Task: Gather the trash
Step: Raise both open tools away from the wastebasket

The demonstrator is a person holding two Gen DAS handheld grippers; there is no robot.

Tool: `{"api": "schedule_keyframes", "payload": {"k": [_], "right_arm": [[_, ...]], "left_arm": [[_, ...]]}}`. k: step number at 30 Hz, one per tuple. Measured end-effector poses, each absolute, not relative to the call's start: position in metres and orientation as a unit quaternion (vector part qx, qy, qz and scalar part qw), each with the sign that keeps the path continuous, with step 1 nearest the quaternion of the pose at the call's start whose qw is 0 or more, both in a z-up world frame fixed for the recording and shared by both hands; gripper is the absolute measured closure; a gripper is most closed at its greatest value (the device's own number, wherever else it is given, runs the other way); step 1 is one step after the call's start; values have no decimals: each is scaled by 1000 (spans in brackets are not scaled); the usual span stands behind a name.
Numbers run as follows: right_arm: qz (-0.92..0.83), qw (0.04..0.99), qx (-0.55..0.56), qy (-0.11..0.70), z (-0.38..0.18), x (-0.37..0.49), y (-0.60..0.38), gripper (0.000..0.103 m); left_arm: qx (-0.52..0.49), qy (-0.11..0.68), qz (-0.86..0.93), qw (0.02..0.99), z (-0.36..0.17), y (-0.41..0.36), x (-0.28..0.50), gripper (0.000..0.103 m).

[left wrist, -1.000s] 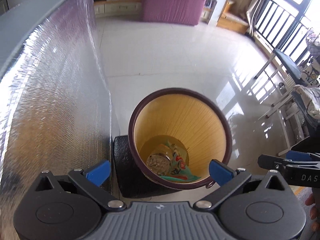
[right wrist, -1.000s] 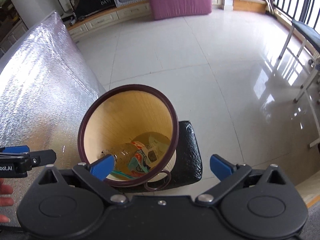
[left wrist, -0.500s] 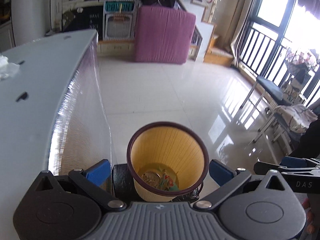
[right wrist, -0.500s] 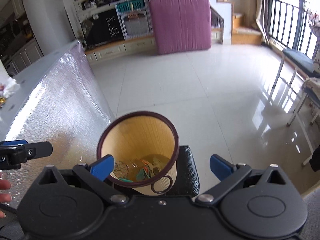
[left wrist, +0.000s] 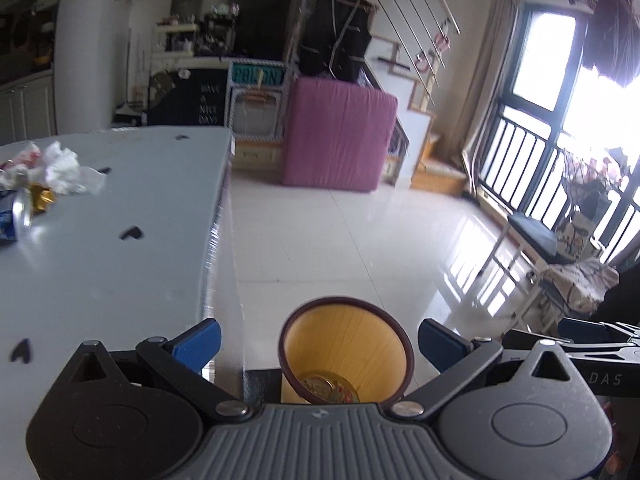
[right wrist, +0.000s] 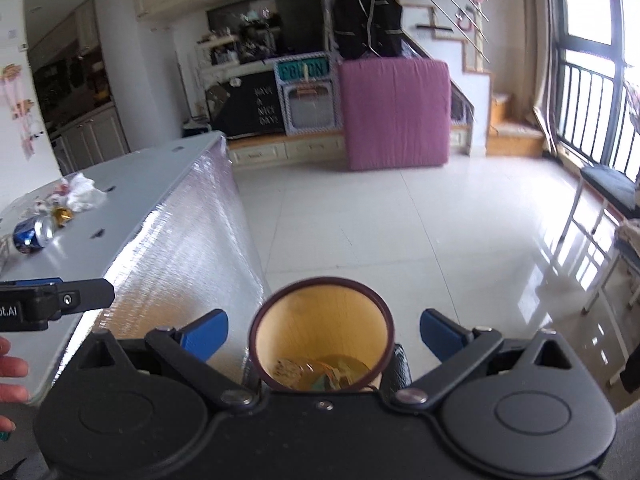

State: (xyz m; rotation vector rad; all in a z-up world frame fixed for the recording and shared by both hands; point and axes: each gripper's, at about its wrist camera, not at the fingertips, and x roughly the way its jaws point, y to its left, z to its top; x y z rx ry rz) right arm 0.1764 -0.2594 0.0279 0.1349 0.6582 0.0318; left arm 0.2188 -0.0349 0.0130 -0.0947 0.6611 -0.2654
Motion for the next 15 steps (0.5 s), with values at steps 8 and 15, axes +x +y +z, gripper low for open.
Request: {"api": "schedule_keyframes", "payload": {"k": [8, 15], "right_arm": [[27, 956, 54, 287, 54, 166, -238, 0], [48, 963, 44, 261, 68, 169, -203, 0]], "left_arm": [[-67, 284, -105, 951, 30, 9, 198, 0], [-73, 265, -62, 959, 41, 56, 187, 0]]}}
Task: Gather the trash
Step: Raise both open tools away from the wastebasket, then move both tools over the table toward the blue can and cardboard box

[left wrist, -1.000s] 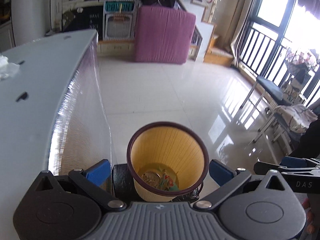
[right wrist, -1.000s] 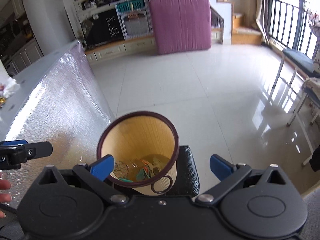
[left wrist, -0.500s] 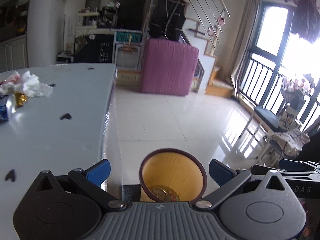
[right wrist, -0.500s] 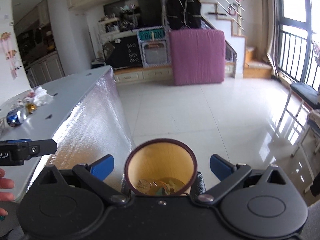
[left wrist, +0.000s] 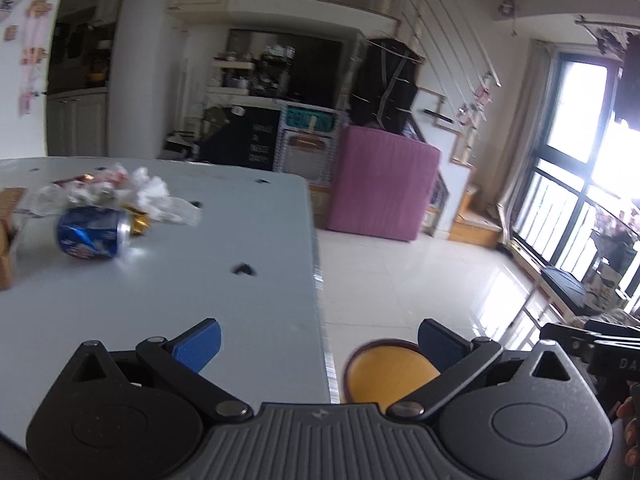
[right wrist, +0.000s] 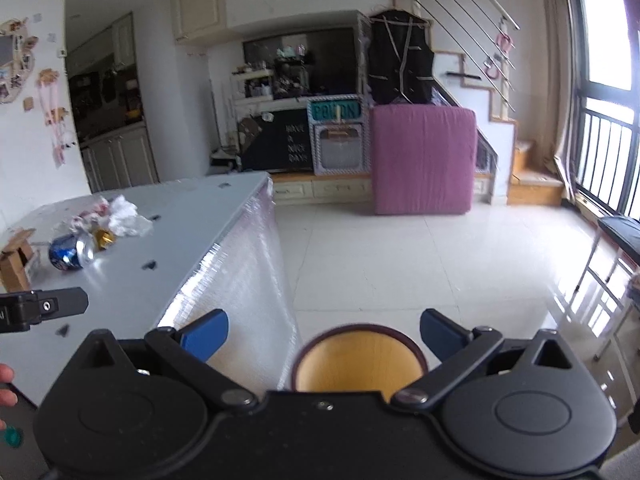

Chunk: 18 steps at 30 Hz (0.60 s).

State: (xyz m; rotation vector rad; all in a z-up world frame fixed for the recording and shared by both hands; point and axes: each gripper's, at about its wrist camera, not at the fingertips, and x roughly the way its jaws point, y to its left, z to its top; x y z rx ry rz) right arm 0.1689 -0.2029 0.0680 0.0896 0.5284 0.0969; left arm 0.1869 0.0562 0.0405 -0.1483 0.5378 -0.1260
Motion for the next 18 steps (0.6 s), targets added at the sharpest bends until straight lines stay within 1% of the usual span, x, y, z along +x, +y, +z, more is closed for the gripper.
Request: {"api": "schedule_keyframes", "payload": {"k": [11, 18], "right_arm": [[109, 967, 35, 228, 84, 186, -134, 0], [148, 960, 35, 234, 84, 206, -84, 0]], "left_arm": [[-70, 225, 49, 971, 60, 157, 181, 0], [-63, 204, 135, 967, 60, 227, 185, 0]]}}
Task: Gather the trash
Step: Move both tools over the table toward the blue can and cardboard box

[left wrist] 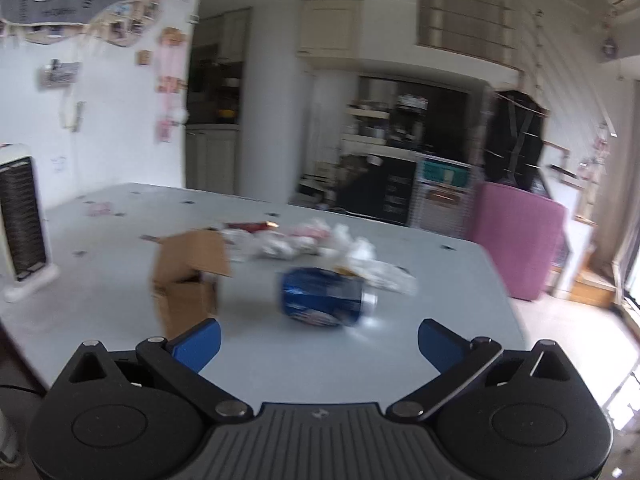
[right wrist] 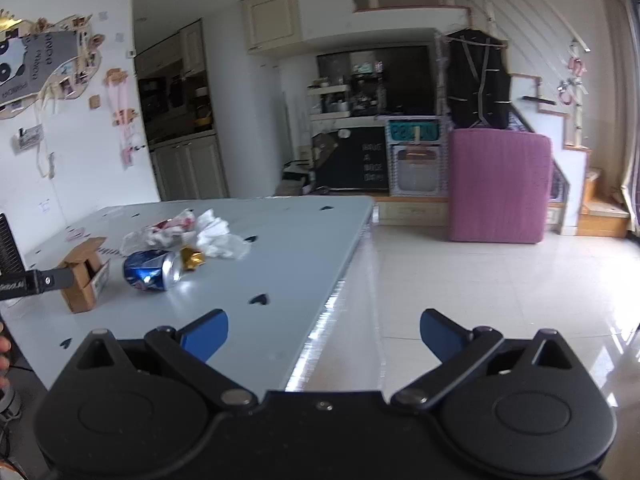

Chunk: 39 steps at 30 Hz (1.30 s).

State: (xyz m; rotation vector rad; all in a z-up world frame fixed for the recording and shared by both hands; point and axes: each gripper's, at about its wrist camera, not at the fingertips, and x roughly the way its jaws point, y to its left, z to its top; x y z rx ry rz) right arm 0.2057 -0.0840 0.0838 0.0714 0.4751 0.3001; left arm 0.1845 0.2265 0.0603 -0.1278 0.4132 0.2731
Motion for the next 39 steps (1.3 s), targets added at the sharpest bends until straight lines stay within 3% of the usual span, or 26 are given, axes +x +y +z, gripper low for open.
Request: {"api": "schedule_keyframes", "payload": {"k": [9, 16, 23, 33, 39], "right_arm": [[190, 950, 21, 247, 79, 229, -30, 0], [220, 940, 17, 259, 75, 251, 17, 0], [246, 931, 18, 270, 71, 274, 57, 0], [279, 918, 25, 280, 68, 322, 115, 0], [289, 913, -7, 287, 59, 350, 165, 0]], "left_arm": [[-41, 199, 205, 958, 35, 294, 198, 1], [-29, 207, 216, 954, 15, 325, 228, 15], [-33, 202, 222, 953, -3, 342, 256, 15], [-83, 181, 220, 955, -8, 360, 263, 39], [-80, 182, 212, 957, -8, 361, 262, 41]]}}
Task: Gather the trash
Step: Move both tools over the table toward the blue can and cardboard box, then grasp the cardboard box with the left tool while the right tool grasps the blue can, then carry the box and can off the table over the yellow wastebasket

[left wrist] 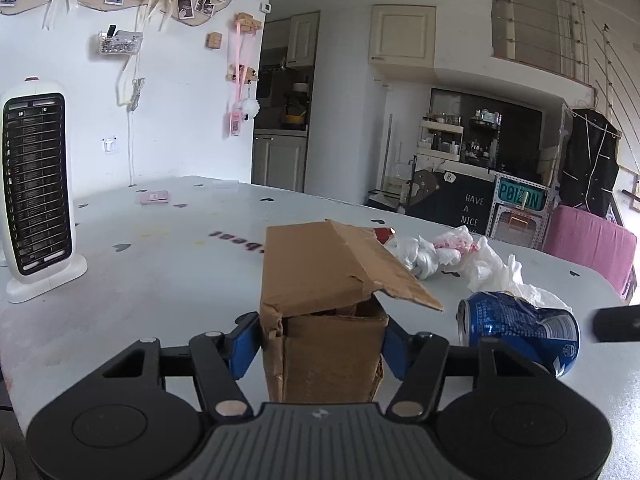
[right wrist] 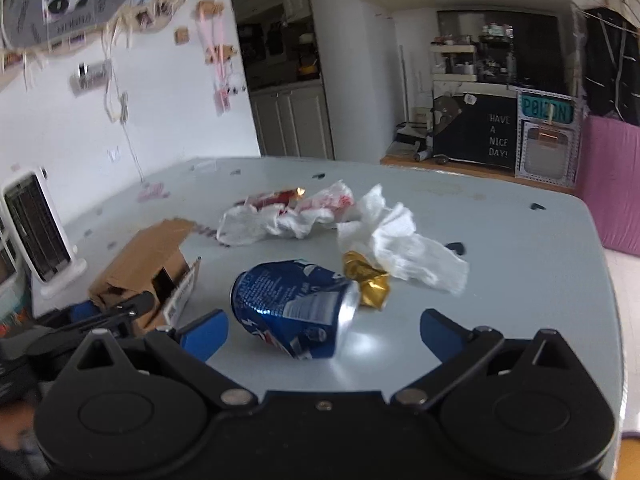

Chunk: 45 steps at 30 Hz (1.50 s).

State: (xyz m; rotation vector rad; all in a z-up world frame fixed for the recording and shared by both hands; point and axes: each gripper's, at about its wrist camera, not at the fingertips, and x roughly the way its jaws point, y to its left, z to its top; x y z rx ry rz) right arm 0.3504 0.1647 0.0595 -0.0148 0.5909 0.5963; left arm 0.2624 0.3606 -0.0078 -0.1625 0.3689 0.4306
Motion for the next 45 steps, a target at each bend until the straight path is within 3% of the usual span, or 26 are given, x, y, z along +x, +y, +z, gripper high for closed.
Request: {"api": "schedule_keyframes", "payload": {"k": [4, 10, 15, 17, 19, 27, 45], "right_arm": [[281, 907, 6, 313, 47, 371, 183, 0], [241, 894, 130, 355, 35, 401, 182, 3], [243, 868, 169, 398, 21, 416, 184, 24], [273, 855, 180, 402, 19, 414, 181, 49], [290, 855, 165, 397, 23, 407, 180, 61], [308, 880, 63, 356, 36, 353, 151, 66], [285, 903, 39, 318, 50, 259, 41, 69]], "left_arm": [[-81, 180, 203, 959, -8, 360, 262, 43], [-83, 180, 187, 962, -8, 358, 260, 44], [-83, 181, 174, 964, -10, 348, 257, 44], [-85, 182, 171, 965, -10, 344, 257, 44], [-88, 182, 167, 965, -10, 341, 258, 44], [-108, 191, 146, 965, -6, 318, 253, 44], [-126, 218, 107, 962, 3, 233, 207, 47]]}}
